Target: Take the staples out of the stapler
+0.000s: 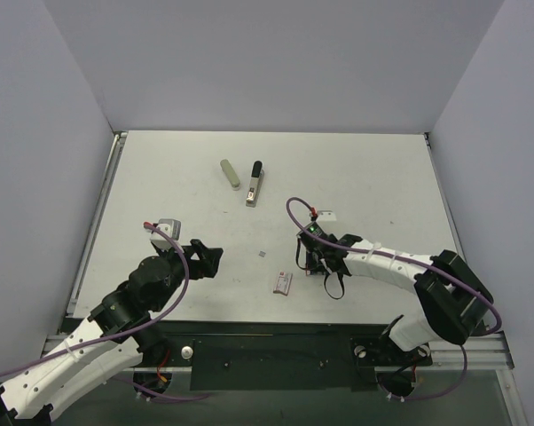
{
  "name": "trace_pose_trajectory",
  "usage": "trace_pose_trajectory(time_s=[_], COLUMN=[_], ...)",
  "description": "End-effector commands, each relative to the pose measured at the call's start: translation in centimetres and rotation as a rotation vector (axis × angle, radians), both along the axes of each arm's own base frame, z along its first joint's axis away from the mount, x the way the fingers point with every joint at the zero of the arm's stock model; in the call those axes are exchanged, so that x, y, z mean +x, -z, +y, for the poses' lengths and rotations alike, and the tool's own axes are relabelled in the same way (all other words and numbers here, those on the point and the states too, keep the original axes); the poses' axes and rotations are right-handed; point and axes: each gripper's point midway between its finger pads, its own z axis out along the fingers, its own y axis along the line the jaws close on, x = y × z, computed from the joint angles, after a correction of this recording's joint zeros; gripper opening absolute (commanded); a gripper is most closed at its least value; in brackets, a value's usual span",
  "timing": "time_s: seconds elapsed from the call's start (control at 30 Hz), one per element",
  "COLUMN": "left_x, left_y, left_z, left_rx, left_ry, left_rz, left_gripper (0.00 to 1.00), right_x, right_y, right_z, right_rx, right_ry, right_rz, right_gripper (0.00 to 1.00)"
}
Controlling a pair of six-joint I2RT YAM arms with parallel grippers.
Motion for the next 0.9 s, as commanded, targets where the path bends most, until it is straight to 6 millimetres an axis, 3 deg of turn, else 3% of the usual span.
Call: trace_pose_trajectory(time_s=[0.0,0.3,0.5,0.87], left_x=[0.3,0.3,0.3,0.2], left_y=[-1.8,-1.8,-1.9,-1.6], left_z=[-0.2,-0.3,-0.3,-0.1], left_rx=[-0.029,-0.03,-0.031,-0.027], left_ry=[0.001,0.005,0.002,-0.001], left_rz=[-0.05,-0.048,-0.051,-0.048], left_gripper=[0.88,0.88,0.88,0.88], right_x=[0.1,0.4,1.2,2.4], right_y=[-1.5,-2.8,-2.8,-1.7], right_z=[-0.3,-1.0,-0.4,-0.4], right_rx=[0.017,0.015,0.009,-0.019], right_ry=[0.01,0.036,0.039,0.058], right_rz=[-0.045,-0.084,-0.088,-0.099], right_gripper=[0.26,0.23,0.0,0.0])
